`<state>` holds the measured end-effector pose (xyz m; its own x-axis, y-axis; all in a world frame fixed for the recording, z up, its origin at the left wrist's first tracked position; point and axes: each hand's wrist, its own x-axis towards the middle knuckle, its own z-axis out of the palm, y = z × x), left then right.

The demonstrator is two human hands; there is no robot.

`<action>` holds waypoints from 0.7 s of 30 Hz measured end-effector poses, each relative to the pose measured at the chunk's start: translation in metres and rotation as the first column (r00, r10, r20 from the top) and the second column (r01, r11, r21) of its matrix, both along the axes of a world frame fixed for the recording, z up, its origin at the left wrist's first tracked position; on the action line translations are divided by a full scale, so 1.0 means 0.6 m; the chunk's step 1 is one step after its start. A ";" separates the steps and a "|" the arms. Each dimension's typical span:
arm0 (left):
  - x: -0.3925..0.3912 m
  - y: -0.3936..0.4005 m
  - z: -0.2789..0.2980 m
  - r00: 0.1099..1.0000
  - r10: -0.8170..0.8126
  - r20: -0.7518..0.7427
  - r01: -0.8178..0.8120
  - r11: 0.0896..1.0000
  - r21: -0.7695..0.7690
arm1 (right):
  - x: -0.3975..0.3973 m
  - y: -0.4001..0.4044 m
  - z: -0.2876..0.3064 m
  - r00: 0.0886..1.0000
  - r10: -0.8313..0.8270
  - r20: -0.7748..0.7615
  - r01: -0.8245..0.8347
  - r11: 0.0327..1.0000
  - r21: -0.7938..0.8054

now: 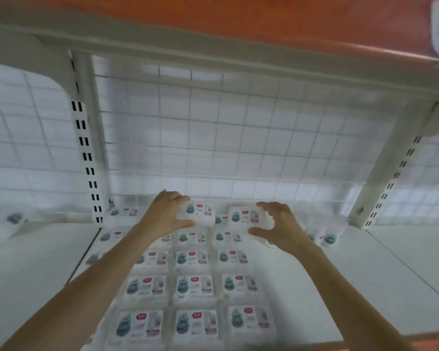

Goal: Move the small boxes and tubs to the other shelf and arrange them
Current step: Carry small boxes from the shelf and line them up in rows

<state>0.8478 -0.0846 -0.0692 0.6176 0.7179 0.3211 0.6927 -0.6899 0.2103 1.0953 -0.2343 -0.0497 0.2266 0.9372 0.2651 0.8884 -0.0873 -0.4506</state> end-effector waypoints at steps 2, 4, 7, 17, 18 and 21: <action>0.006 0.000 -0.006 0.995 0.054 -0.082 -0.053 0.998 0.018 | 0.013 0.026 0.002 0.997 0.040 0.068 -0.038 0.999 -0.039; 0.011 0.000 -0.015 0.989 0.091 -0.116 -0.090 0.996 0.010 | 0.017 0.052 0.001 0.987 0.071 0.147 -0.058 0.994 -0.091; 0.015 -0.001 -0.027 0.972 0.150 -0.179 -0.142 0.988 0.057 | 0.006 0.083 -0.010 0.971 0.111 0.212 -0.075 0.983 -0.168; 0.006 0.014 -0.047 0.986 0.149 -0.076 -0.150 0.989 -0.012 | -0.015 0.123 -0.017 0.935 0.200 0.293 -0.104 0.944 -0.313; 0.006 0.015 -0.049 0.987 0.145 -0.070 -0.146 0.989 -0.014 | -0.015 0.127 -0.017 0.923 0.209 0.322 -0.106 0.945 -0.310; 0.005 0.018 -0.051 0.990 0.135 -0.039 -0.136 0.990 -0.035 | -0.015 0.134 -0.019 0.912 0.214 0.351 -0.111 0.951 -0.290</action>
